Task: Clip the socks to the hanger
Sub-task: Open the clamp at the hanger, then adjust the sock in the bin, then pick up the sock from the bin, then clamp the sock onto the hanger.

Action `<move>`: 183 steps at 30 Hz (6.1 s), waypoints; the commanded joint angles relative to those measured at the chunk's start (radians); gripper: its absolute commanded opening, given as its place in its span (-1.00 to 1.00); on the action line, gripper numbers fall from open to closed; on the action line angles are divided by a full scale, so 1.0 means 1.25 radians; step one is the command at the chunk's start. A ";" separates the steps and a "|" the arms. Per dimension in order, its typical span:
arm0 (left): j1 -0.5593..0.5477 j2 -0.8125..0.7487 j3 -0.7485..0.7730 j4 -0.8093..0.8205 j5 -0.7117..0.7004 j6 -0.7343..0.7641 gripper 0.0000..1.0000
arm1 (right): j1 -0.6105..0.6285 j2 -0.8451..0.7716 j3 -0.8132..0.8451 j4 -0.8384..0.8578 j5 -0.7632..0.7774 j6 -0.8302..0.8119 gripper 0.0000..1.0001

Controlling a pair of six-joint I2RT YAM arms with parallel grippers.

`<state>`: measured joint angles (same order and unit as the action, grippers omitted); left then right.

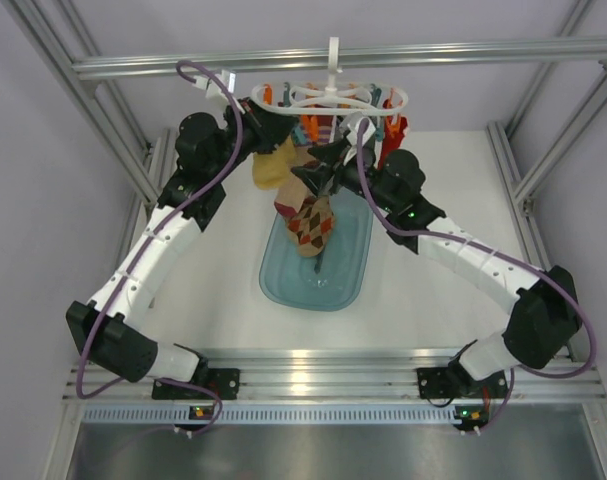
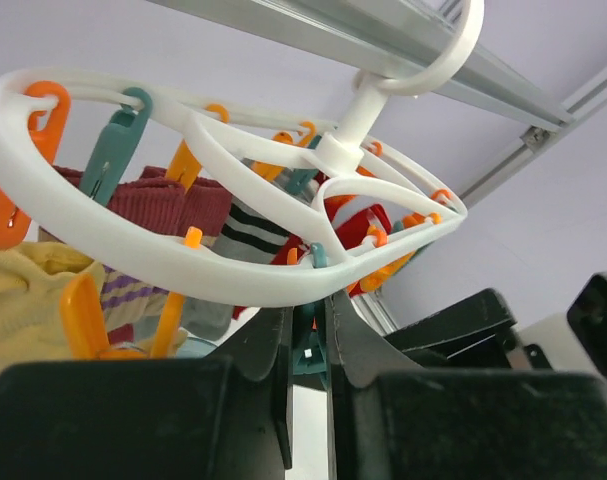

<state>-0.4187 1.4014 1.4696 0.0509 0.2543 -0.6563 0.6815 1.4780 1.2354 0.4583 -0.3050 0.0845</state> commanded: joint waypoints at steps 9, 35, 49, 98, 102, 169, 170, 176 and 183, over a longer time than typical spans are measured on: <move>0.002 -0.002 0.011 0.053 0.011 -0.003 -1.00 | -0.052 -0.074 -0.122 -0.178 -0.158 -0.129 0.19; 0.010 0.004 0.011 0.054 0.010 0.003 -1.00 | -0.052 0.372 0.036 -0.448 -0.142 -0.395 -0.11; 0.012 0.003 0.010 0.035 0.005 0.007 -1.00 | -0.090 0.143 0.060 -0.491 -0.277 -0.340 -1.00; 0.024 -0.004 -0.001 0.034 0.008 -0.003 -1.00 | -0.194 -0.018 -0.085 -0.534 -0.335 -0.471 -0.13; 0.023 -0.003 0.000 0.028 0.009 -0.001 -1.00 | -0.151 0.045 0.018 -0.619 -0.381 -0.563 -0.22; 0.048 0.010 -0.044 0.075 0.057 -0.125 -1.00 | -0.257 -0.036 -0.144 0.394 -0.410 0.412 -1.00; 0.048 0.010 -0.044 0.075 0.057 -0.129 -1.00 | -0.256 -0.036 -0.139 0.395 -0.406 0.420 -1.00; 0.049 0.015 -0.047 0.080 0.071 -0.132 -1.00 | -0.245 -0.018 -0.124 0.405 -0.403 0.422 -1.00; 0.049 0.015 -0.055 0.083 0.075 -0.138 -1.00 | -0.229 -0.006 -0.113 0.406 -0.399 0.420 -1.00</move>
<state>-0.3618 1.4143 1.4147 0.1398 0.3248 -0.8127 0.3771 1.4639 1.0382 0.8978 -0.8120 0.6044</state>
